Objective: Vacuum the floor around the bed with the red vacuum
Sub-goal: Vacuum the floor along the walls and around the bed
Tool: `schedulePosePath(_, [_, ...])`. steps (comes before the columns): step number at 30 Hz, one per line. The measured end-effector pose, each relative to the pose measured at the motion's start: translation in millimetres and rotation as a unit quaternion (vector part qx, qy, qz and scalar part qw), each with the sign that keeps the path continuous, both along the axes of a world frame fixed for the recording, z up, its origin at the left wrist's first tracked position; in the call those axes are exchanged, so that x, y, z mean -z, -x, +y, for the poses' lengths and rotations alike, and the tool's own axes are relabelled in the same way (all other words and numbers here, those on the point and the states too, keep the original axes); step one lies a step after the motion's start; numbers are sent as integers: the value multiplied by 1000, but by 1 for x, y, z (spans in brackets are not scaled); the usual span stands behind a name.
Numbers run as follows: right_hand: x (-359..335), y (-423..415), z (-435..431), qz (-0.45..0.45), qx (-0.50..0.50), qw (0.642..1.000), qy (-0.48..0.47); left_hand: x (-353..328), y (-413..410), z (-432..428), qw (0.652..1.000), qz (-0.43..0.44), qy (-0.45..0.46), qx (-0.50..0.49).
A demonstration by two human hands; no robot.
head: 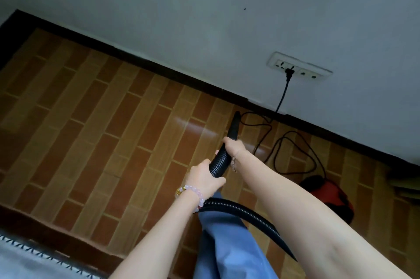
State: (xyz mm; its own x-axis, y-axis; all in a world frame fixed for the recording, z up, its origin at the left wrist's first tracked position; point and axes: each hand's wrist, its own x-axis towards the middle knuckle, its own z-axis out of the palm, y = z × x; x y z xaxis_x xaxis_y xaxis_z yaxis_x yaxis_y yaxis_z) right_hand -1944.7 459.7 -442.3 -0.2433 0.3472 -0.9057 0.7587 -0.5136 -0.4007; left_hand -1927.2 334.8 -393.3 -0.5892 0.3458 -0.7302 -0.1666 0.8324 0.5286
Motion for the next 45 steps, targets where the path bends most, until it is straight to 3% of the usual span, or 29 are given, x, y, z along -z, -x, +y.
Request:
schedulePosePath(14, [25, 59, 68, -105, 15, 994, -40, 46, 82, 57, 993, -11, -32, 113])
schedulePosePath(21, [20, 86, 97, -146, -63, 987, -36, 48, 116, 83, 984, -124, -73, 106])
schedulePosePath(28, [23, 106, 80, -168, -125, 977, -29, 40, 131, 63, 958, -278, -72, 17])
schedulePosePath(36, [32, 134, 50, -142, -101, 985, -7, 35, 148, 35, 972, -226, -54, -32])
schedulePosePath(45, [33, 168, 26, -143, -125, 982, -11, 40, 181, 9, 966, -245, -69, -46])
